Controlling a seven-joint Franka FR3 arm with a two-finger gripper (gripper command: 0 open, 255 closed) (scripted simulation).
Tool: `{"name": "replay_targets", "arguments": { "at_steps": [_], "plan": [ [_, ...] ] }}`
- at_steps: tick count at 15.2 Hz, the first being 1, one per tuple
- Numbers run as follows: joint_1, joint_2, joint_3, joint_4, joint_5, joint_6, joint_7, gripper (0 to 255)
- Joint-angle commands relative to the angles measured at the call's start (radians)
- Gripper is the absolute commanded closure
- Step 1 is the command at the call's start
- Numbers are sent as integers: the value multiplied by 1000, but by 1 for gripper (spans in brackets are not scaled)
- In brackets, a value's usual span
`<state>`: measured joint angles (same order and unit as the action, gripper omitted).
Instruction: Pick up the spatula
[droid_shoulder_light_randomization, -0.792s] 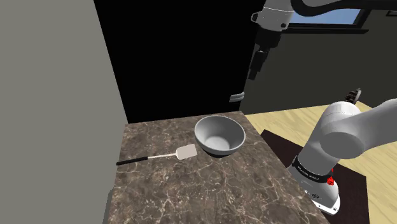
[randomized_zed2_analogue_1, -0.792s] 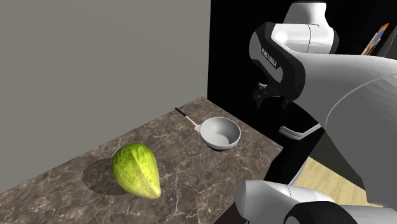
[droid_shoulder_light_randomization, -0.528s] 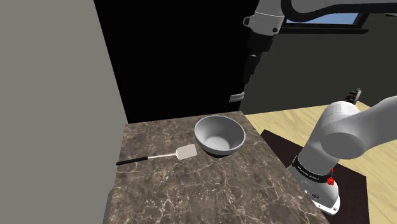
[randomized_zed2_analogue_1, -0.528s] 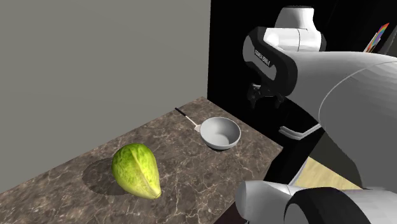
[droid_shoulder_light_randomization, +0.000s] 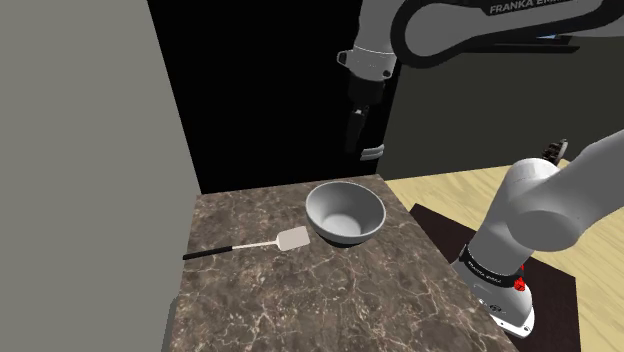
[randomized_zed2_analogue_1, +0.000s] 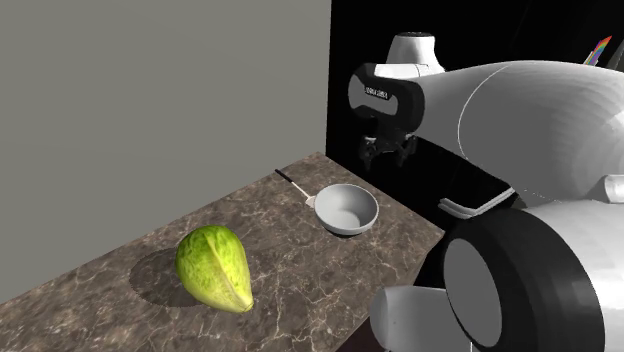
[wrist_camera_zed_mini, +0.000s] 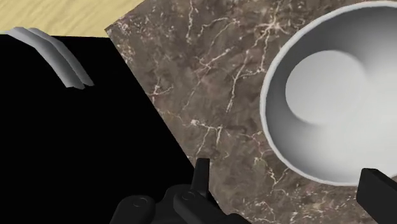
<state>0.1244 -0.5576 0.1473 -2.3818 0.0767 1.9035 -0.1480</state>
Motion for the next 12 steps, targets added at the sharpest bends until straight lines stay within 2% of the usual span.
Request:
{"name": "replay_targets", "arguments": {
  "at_steps": [1, 12],
  "plan": [
    [15, 72, 18, 22, 3, 50, -12, 0],
    [94, 413, 137, 174, -25, 235, -34, 0]
  ]
}}
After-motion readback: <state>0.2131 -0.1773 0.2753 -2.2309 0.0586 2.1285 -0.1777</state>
